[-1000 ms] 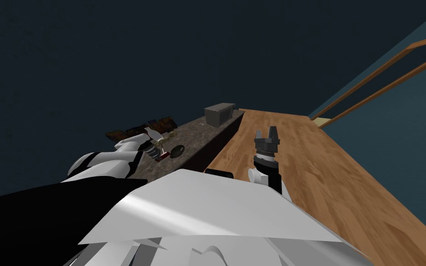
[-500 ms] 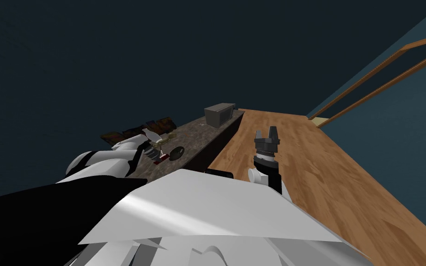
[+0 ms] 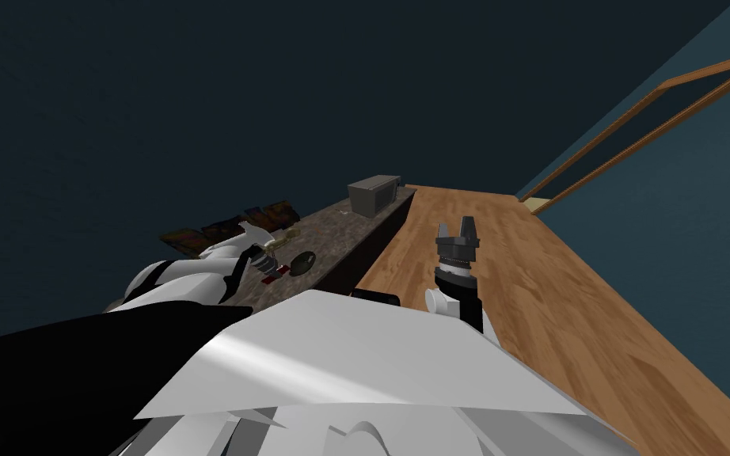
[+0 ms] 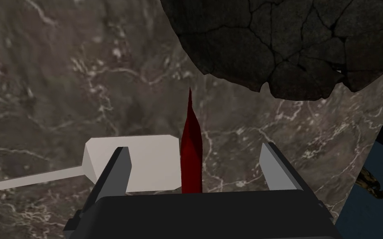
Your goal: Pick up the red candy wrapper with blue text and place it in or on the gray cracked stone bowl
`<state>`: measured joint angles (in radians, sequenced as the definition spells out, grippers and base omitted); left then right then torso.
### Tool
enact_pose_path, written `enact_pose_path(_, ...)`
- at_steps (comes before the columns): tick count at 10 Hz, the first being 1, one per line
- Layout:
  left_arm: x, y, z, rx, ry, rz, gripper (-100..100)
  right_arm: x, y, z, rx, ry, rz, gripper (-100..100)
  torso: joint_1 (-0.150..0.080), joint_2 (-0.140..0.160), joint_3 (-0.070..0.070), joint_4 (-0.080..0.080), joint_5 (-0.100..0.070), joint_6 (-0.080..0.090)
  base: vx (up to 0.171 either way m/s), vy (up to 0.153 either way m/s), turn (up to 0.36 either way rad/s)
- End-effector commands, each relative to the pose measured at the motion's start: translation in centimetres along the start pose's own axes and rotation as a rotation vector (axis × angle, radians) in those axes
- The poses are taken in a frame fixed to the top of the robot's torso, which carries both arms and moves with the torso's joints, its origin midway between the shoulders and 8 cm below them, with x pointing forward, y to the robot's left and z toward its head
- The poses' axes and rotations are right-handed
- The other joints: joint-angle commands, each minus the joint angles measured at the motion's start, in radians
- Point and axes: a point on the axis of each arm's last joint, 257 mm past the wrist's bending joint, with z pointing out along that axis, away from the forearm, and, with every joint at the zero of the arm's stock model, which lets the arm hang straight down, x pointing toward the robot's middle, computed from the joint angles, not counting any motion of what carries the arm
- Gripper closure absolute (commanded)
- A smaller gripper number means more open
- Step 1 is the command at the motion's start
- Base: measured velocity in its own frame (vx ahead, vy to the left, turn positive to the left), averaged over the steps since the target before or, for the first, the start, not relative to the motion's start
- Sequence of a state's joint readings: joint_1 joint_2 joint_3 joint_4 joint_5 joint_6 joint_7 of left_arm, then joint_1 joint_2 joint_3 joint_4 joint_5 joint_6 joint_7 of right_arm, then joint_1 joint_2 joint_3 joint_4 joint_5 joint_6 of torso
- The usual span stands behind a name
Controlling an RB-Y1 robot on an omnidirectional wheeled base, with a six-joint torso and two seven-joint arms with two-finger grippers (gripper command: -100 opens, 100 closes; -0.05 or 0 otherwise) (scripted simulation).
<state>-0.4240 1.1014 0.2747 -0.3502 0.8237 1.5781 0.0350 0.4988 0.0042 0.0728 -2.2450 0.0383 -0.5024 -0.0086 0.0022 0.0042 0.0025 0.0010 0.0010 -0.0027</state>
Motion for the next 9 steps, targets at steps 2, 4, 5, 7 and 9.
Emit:
enact_pose_path(2,0.0,0.0,0.0,0.001,0.0,0.0,100,0.0,0.0,0.0,0.0,0.0,0.0,0,-0.001,-0.002,-0.001,0.0,0.0,0.0,-0.012,0.004,-0.001)
enact_pose_path(4,0.0,-0.1,0.0,0.002,0.0,-0.001,100,0.0,0.0,0.0,0.0,0.0,0.0,0,-0.002,-0.004,-0.002,-0.001,0.0,0.0,0.0,0.0,0.0)
enact_pose_path(5,-0.1,0.0,0.0,0.001,-0.001,-0.001,100,0.0,0.0,0.0,0.0,0.0,0.0,0,-0.002,-0.004,-0.002,-0.001,0.0,0.0,0.0,0.0,0.0)
enact_pose_path(7,0.0,0.0,0.0,0.001,-0.001,-0.001,0,0.0,0.0,0.0,0.0,0.0,0.0,0,-0.002,-0.004,-0.002,-0.001,0.0,0.0,0.0,0.0,0.0)
enact_pose_path(9,0.0,-0.5,-1.8,0.015,-0.007,0.039,100,0.0,0.0,0.0,0.0,0.0,0.0,0,-0.003,-0.006,-0.003,-0.001,-0.001,-0.001,0.078,-0.03,0.146)
